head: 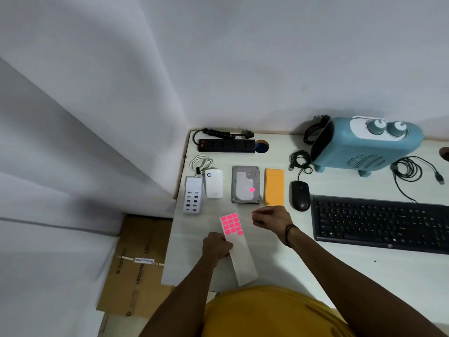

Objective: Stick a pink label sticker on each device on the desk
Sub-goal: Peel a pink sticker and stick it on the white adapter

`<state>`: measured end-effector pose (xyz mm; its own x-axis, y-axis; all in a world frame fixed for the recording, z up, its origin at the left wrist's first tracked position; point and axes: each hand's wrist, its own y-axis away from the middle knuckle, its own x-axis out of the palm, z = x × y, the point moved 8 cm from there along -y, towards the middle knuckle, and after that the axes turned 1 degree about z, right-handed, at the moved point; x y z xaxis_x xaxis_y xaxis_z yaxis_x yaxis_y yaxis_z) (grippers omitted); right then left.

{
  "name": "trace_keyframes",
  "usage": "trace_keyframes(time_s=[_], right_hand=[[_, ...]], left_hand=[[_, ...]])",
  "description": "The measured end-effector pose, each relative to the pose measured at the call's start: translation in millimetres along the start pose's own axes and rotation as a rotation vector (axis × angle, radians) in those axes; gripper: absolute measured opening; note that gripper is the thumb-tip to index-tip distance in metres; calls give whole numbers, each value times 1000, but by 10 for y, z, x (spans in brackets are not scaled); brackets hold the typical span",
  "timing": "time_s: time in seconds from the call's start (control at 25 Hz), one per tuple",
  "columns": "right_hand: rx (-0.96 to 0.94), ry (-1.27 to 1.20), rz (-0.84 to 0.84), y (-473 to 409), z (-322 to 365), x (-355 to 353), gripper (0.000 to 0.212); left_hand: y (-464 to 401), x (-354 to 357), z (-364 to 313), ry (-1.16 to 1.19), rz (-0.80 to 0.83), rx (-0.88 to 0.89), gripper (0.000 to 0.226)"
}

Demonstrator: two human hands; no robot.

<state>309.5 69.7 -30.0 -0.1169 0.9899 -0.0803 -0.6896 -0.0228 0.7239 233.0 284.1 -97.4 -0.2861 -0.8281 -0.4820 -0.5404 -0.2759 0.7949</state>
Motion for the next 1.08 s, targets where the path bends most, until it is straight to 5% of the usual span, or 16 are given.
trace_keyframes(time_s=[0.2, 0.44, 0.6, 0.8, 0.96, 1.08], right_hand=[[-64, 171, -33, -105, 293, 205, 10], [-127, 180, -19, -337, 725, 404, 10], [-160, 201, -73, -443, 908, 341, 15], [-150, 182, -58, -530, 934, 253, 17], [-187, 173, -48, -500, 1059, 210, 9], [-262, 140, -12, -409, 1259, 207, 8]], left_hand=[[-260, -483, -207, -211, -224, 3, 56], [-431, -1203, -1275, -41, -504, 275, 67], [-653, -1177, -1515, -58, -474, 208, 93], [-700, -1049, -1478, -14, -463, 128, 80], [-545, -1111, -1563, 208, -469, 287, 83], [-329, -1080, -1624, 439, -298, 414, 74]])
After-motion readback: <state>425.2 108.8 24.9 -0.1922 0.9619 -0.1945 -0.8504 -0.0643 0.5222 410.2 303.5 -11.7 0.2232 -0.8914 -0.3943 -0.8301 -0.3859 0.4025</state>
